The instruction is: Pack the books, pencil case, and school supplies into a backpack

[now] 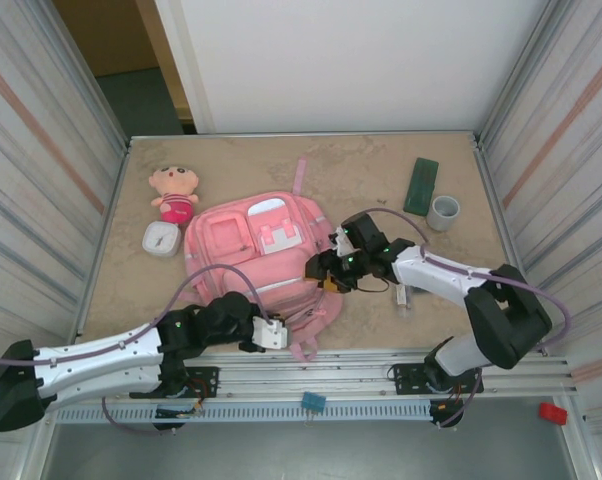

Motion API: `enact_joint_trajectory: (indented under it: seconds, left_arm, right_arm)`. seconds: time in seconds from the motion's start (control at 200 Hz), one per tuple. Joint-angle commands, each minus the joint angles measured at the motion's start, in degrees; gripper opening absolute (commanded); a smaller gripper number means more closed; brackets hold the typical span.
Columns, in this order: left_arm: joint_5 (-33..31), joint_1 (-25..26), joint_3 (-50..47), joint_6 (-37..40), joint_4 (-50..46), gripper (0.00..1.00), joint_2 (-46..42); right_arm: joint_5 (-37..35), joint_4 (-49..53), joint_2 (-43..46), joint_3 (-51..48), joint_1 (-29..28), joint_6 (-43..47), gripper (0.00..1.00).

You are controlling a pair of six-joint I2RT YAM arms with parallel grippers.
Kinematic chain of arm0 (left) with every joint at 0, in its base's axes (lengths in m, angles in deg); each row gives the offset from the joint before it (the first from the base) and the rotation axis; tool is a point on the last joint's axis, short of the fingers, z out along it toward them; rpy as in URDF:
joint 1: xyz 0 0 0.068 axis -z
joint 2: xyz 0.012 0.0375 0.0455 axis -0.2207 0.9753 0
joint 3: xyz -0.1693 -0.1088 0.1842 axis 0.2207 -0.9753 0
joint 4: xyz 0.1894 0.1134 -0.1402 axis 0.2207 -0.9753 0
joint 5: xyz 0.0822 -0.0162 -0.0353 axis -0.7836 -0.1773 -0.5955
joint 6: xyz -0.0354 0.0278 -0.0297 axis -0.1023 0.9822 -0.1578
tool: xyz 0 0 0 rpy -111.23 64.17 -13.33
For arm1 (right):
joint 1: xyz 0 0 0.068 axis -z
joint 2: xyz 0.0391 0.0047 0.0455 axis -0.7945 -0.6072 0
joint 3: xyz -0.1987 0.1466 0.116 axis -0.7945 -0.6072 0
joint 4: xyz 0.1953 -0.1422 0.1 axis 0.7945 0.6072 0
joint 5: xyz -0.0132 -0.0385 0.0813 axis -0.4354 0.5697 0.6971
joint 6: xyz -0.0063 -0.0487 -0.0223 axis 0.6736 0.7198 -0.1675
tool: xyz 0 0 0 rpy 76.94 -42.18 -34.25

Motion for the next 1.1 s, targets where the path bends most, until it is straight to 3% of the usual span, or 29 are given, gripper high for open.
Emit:
enact_joint_trajectory:
  seconds: [0.0,0.125,0.185,0.296,0.321,0.336,0.351,0.611,0.762,0.902,1.092]
  left_arm:
    - [-1.7,1.6,1.6,5.2,5.0,0.08,0.0]
    - [-5.0,1.7,2.2,4.8,4.5,0.10,0.2]
    - [-7.1,1.8,2.7,3.2,2.9,0.20,-0.1]
    - [-10.0,2.2,3.8,-1.3,-0.7,0.57,-0.8]
    - [-10.5,2.3,4.0,-2.8,-0.9,0.72,-1.3]
    - [-10.9,2.4,4.1,-3.7,-0.9,0.93,-1.7]
    - [-11.3,2.5,4.1,-4.6,-0.7,0.98,-2.0]
    - [-15.5,3.3,5.6,-15.4,4.7,0.99,-5.4]
    - [-16.8,8.0,6.4,-12.5,5.3,0.99,-1.5]
    - [-16.3,8.4,8.0,-10.7,3.2,0.86,3.8]
    - [-26.3,8.4,7.7,-11.5,4.3,0.81,7.9]
  right_arm:
    - [-0.1,-3.6,-2.2,3.7,-2.2,-2.6,0.38]
    - [-1.9,-5.8,-1.6,3.1,-1.6,-3.4,0.03]
    - [-2.5,-8.6,0.7,2.1,-0.6,-5.3,0.00]
    - [-5.4,-11.2,6.6,2.0,0.5,-8.3,0.00]
    - [-6.2,-11.1,7.9,2.4,0.5,-8.5,0.00]
    - [-6.7,-11.0,8.7,2.7,0.5,-8.6,0.00]
    - [-7.3,-10.8,9.4,2.9,0.4,-8.8,0.00]
    - [-12.5,-10.8,15.6,5.9,-0.8,-11.7,0.00]
    - [-16.9,-11.2,16.9,6.2,-2.3,-12.6,0.00]
    - [-19.0,-11.6,17.1,6.6,-3.2,-12.8,0.00]
    - [-20.3,-11.4,17.2,8.3,-3.7,-12.8,0.00]
